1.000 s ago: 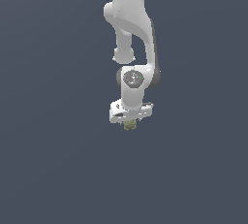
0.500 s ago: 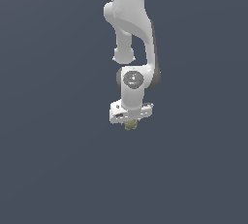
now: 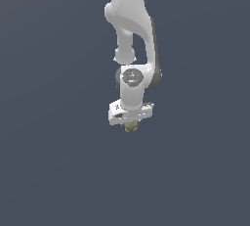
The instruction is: Pick up the object and move it to a goal position.
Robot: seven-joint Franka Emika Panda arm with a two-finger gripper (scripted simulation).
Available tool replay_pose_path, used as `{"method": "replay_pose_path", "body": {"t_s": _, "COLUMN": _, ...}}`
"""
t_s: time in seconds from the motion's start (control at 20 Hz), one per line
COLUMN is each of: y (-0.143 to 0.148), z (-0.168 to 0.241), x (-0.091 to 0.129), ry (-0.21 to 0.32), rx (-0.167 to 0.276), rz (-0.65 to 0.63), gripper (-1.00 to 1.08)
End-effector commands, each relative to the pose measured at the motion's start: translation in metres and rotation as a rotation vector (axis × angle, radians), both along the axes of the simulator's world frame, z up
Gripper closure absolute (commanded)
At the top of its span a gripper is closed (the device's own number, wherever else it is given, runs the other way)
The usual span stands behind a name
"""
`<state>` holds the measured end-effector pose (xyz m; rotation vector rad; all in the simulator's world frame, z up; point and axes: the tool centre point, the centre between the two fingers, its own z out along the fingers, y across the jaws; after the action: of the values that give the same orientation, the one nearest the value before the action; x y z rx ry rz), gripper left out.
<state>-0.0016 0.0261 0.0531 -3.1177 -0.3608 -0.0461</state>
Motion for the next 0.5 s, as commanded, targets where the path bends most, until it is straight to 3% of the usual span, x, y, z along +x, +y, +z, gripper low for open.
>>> {"method": "replay_pose_path", "body": {"t_s": 0.0, "y": -0.005, "z": 0.011, "x": 0.007, "ry": -0.024, "rx": 0.004, "rz": 0.011, "gripper": 1.08}}
{"method": "replay_pose_path", "body": {"t_s": 0.45, "y": -0.033, "z": 0.078, "x": 0.043, "ry": -0.163, "rx": 0.032, "rz": 0.082, "gripper": 1.08}}
